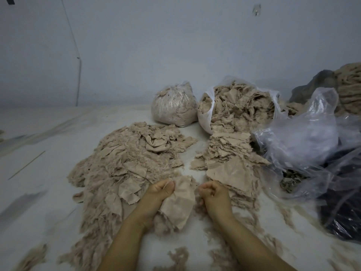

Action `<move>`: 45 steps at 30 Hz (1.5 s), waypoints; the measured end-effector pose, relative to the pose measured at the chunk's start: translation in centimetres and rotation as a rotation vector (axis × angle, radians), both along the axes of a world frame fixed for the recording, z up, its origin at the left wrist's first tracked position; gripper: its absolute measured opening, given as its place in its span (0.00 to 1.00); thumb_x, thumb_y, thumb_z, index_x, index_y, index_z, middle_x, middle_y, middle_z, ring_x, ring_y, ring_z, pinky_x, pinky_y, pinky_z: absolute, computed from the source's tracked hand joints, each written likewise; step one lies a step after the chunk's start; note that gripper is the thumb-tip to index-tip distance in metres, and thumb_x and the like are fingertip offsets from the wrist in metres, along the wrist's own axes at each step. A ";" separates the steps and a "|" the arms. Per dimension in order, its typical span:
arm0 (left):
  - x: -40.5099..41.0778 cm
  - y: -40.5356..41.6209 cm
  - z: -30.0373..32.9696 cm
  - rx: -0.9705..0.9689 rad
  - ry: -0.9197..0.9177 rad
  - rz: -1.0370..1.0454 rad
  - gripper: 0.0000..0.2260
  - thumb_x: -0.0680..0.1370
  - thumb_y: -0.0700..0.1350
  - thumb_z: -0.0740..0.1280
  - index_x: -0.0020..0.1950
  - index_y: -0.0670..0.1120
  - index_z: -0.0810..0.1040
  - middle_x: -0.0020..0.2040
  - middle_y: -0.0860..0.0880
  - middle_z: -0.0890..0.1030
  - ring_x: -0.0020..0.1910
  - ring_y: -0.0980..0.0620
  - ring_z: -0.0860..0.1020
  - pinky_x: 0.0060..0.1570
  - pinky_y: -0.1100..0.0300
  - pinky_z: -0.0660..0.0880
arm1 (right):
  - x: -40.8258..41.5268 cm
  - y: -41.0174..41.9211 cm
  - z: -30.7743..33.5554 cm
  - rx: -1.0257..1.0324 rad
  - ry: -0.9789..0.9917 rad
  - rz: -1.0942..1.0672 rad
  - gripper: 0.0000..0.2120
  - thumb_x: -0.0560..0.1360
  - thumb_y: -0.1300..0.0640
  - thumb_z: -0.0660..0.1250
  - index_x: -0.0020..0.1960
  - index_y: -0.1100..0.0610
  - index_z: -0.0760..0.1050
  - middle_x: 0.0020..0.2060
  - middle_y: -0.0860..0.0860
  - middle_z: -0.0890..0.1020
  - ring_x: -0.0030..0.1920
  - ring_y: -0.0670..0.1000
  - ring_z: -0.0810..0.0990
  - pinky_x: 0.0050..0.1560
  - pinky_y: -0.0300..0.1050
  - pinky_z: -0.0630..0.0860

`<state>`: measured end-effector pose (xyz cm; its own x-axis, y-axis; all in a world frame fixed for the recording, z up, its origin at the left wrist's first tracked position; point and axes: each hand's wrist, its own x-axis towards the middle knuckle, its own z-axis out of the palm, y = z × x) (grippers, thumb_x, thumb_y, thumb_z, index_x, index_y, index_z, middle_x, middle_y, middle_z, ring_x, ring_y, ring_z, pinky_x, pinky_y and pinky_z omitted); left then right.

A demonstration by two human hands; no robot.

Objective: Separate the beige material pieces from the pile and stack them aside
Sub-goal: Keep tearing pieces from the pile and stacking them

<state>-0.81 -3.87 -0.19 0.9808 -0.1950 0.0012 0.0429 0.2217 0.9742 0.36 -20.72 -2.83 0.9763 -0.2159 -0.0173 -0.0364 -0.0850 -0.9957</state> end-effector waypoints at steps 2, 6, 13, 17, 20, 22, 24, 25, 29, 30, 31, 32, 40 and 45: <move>0.1 -0.2 0.4 0.020 0.006 0.016 0.09 0.71 0.46 0.67 0.40 0.43 0.84 0.37 0.44 0.82 0.34 0.49 0.80 0.34 0.59 0.77 | -0.1 0.1 -0.6 -0.039 -0.012 0.004 0.09 0.77 0.63 0.65 0.39 0.55 0.76 0.34 0.58 0.81 0.36 0.59 0.80 0.42 0.59 0.79; 0.5 -0.8 1.2 0.131 -0.062 0.111 0.21 0.73 0.49 0.67 0.47 0.29 0.75 0.40 0.38 0.76 0.39 0.44 0.73 0.38 0.57 0.71 | -0.7 0.3 -0.2 -0.109 -0.056 0.074 0.21 0.82 0.46 0.54 0.42 0.51 0.81 0.40 0.51 0.85 0.43 0.52 0.83 0.45 0.48 0.78; 0.5 -1.9 1.3 0.212 -0.105 0.085 0.11 0.76 0.48 0.66 0.40 0.40 0.80 0.34 0.47 0.81 0.33 0.53 0.78 0.33 0.64 0.74 | -0.8 1.2 2.0 0.324 -0.109 0.100 0.15 0.77 0.52 0.65 0.47 0.66 0.77 0.39 0.59 0.82 0.40 0.56 0.80 0.43 0.53 0.77; 0.7 -1.6 0.9 0.247 -0.141 0.133 0.14 0.78 0.47 0.64 0.41 0.37 0.77 0.36 0.47 0.77 0.36 0.54 0.75 0.40 0.66 0.72 | 0.9 -0.6 3.2 0.216 -0.201 -0.047 0.14 0.77 0.53 0.66 0.43 0.65 0.75 0.33 0.56 0.78 0.33 0.53 0.74 0.36 0.49 0.71; 1.2 -1.8 1.0 0.314 -0.150 0.144 0.13 0.78 0.46 0.64 0.36 0.40 0.74 0.33 0.47 0.72 0.34 0.52 0.69 0.38 0.63 0.69 | 2.6 -3.0 4.7 0.027 -0.200 -0.146 0.12 0.75 0.52 0.70 0.35 0.56 0.77 0.25 0.46 0.77 0.29 0.50 0.71 0.28 0.40 0.68; 1.5 -1.8 0.9 0.317 -0.111 0.190 0.15 0.79 0.46 0.64 0.31 0.47 0.74 0.29 0.50 0.71 0.30 0.53 0.68 0.32 0.64 0.68 | 3.8 -5.2 5.6 -0.084 -0.198 -0.205 0.12 0.76 0.49 0.68 0.36 0.53 0.77 0.27 0.45 0.77 0.31 0.51 0.73 0.30 0.41 0.68; 1.7 -1.4 0.7 0.287 -0.062 0.213 0.16 0.78 0.47 0.65 0.30 0.49 0.78 0.28 0.51 0.74 0.28 0.54 0.71 0.31 0.64 0.70 | 4.4 -7.4 5.9 -0.405 -0.099 -0.222 0.14 0.77 0.45 0.64 0.51 0.55 0.78 0.45 0.52 0.80 0.47 0.55 0.77 0.45 0.48 0.73; 1.7 -1.3 0.6 0.259 -0.047 0.202 0.15 0.78 0.47 0.65 0.32 0.49 0.80 0.30 0.51 0.79 0.30 0.54 0.76 0.33 0.65 0.73 | 4.4 -7.9 5.8 -0.575 -0.070 -0.236 0.18 0.77 0.44 0.63 0.58 0.56 0.75 0.54 0.54 0.77 0.56 0.57 0.74 0.55 0.51 0.72; 1.7 -1.5 0.5 0.212 -0.054 0.144 0.10 0.77 0.41 0.66 0.38 0.49 0.84 0.40 0.52 0.84 0.41 0.57 0.81 0.40 0.66 0.76 | 1.8 -5.2 5.4 -0.491 -0.368 0.008 0.10 0.76 0.44 0.63 0.52 0.47 0.75 0.50 0.45 0.77 0.52 0.47 0.75 0.52 0.39 0.73; 1.6 -1.6 0.7 0.197 -0.064 0.109 0.11 0.77 0.40 0.66 0.38 0.50 0.84 0.39 0.53 0.84 0.39 0.57 0.81 0.38 0.67 0.76 | 1.0 -4.0 5.2 -0.377 -0.313 0.244 0.09 0.75 0.39 0.62 0.51 0.42 0.74 0.48 0.41 0.78 0.49 0.45 0.77 0.47 0.33 0.74; 1.5 -1.7 0.8 0.168 -0.066 0.068 0.10 0.76 0.39 0.66 0.38 0.50 0.84 0.38 0.52 0.83 0.38 0.56 0.81 0.37 0.66 0.76 | 0.4 -2.9 4.7 -0.299 -0.228 0.448 0.11 0.73 0.36 0.62 0.51 0.38 0.74 0.45 0.39 0.79 0.47 0.44 0.79 0.45 0.33 0.75; 1.4 -1.7 1.0 0.139 -0.068 0.042 0.09 0.75 0.39 0.66 0.39 0.49 0.83 0.38 0.50 0.83 0.37 0.55 0.81 0.36 0.65 0.76 | 0.1 -2.1 4.0 -0.260 -0.168 0.575 0.12 0.72 0.37 0.65 0.53 0.39 0.75 0.41 0.39 0.79 0.43 0.46 0.81 0.43 0.37 0.77; 1.9 0.0 0.8 0.119 -0.034 0.526 0.10 0.78 0.36 0.63 0.39 0.46 0.78 0.34 0.46 0.78 0.33 0.49 0.76 0.34 0.59 0.73 | 0.0 -2.7 1.3 -0.167 -0.180 0.511 0.18 0.78 0.58 0.66 0.30 0.50 0.77 0.19 0.46 0.73 0.21 0.43 0.71 0.31 0.38 0.73; 2.1 -0.4 1.0 0.324 -0.177 0.427 0.08 0.78 0.37 0.64 0.40 0.45 0.78 0.34 0.50 0.75 0.33 0.55 0.72 0.32 0.69 0.70 | -0.1 -2.8 0.9 -0.227 -0.139 0.524 0.11 0.79 0.53 0.64 0.59 0.54 0.79 0.36 0.49 0.81 0.32 0.45 0.80 0.38 0.42 0.79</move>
<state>1.33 -4.24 0.82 0.9631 0.2015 0.1787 -0.1549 -0.1284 0.9795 0.25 -23.51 -1.94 0.9435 0.3130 0.1088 0.1977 -0.2680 -0.9429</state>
